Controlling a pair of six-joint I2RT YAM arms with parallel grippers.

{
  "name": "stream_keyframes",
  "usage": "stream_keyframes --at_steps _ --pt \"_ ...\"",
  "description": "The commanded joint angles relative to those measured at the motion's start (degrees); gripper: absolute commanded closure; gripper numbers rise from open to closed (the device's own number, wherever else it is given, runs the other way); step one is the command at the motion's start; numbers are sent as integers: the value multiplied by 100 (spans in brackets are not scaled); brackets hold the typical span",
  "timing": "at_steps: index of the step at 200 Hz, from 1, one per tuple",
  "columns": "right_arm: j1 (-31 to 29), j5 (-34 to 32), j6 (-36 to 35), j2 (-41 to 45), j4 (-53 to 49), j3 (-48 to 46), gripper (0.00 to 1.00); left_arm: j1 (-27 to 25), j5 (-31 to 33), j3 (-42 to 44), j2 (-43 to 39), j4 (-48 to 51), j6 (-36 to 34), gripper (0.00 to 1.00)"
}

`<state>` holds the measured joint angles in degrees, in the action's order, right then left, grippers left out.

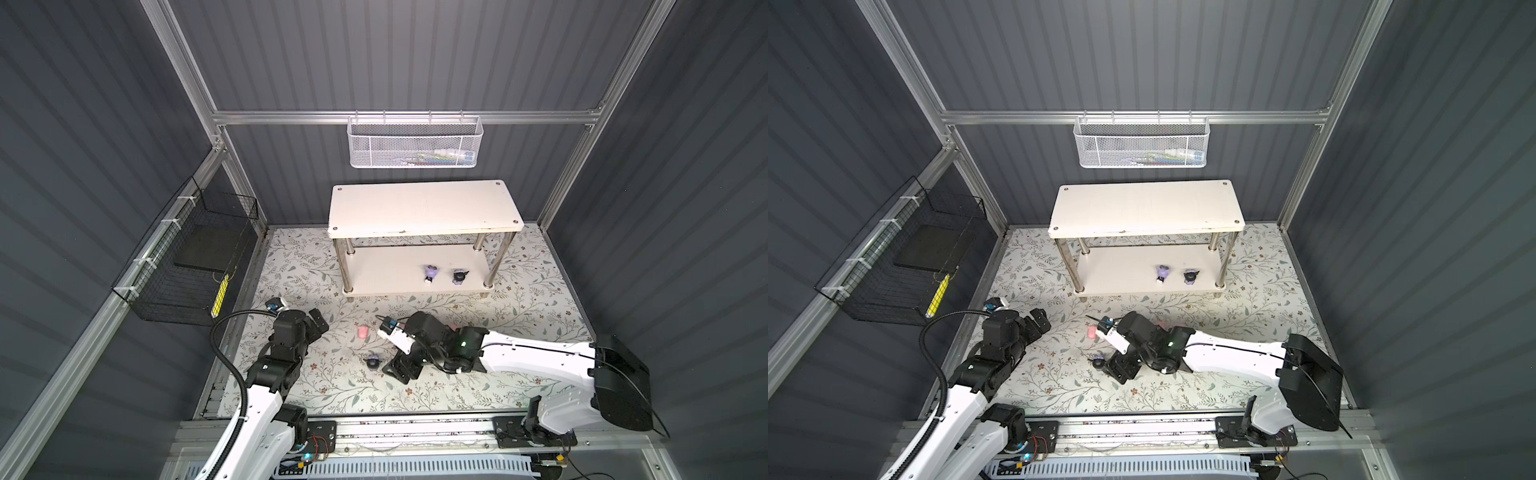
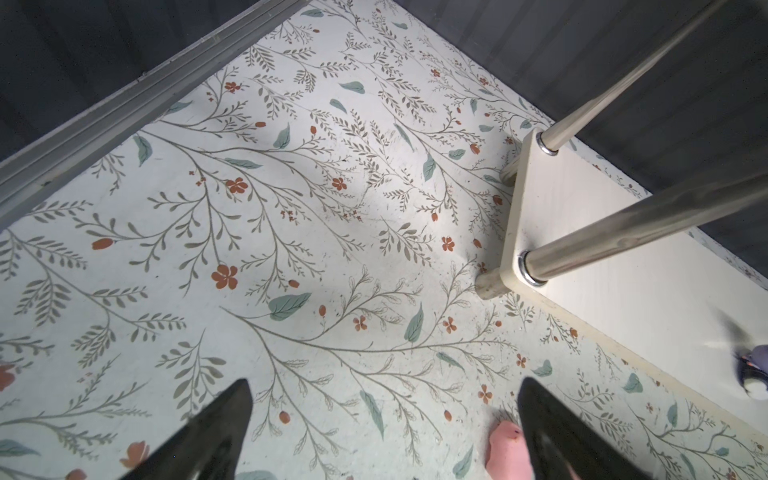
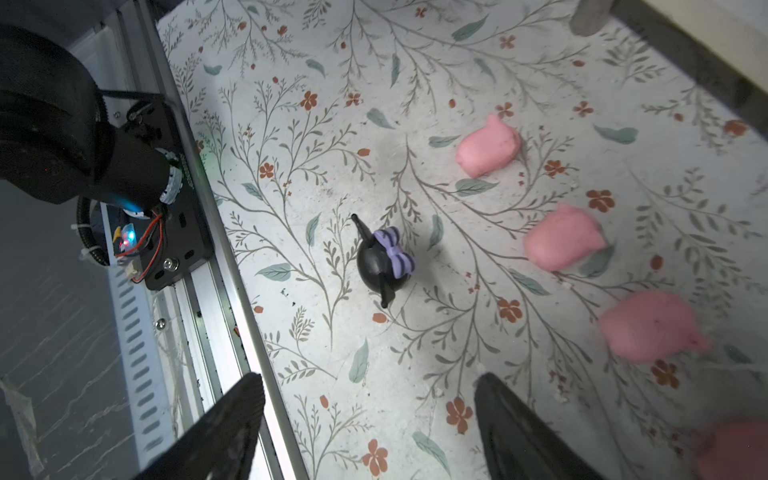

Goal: Place and organize the plastic toys onto the shelf
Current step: 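Withdraw the right gripper from the shelf toward the black cat figurine, then lower the right gripper and close it on the black cat figurine with purple bow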

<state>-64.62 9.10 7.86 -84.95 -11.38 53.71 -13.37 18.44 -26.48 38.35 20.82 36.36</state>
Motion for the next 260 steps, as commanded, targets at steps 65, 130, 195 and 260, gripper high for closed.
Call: stream_keyframes --at_steps 65,130,195,260 --pt "-376 -309 -654 -1143 -347 986 18 -8 276 -16 27 107 3 0" --pt "-415 -598 -684 -1703 -339 1232 20 -9 276 -33 225 -41 -21 0" --pt "-408 -833 -751 -2093 -434 1518 29 -8 290 -50 454 -214 -81 0" --pt "-409 -884 -768 -2201 -462 1533 37 -8 267 2 654 -392 -54 0"
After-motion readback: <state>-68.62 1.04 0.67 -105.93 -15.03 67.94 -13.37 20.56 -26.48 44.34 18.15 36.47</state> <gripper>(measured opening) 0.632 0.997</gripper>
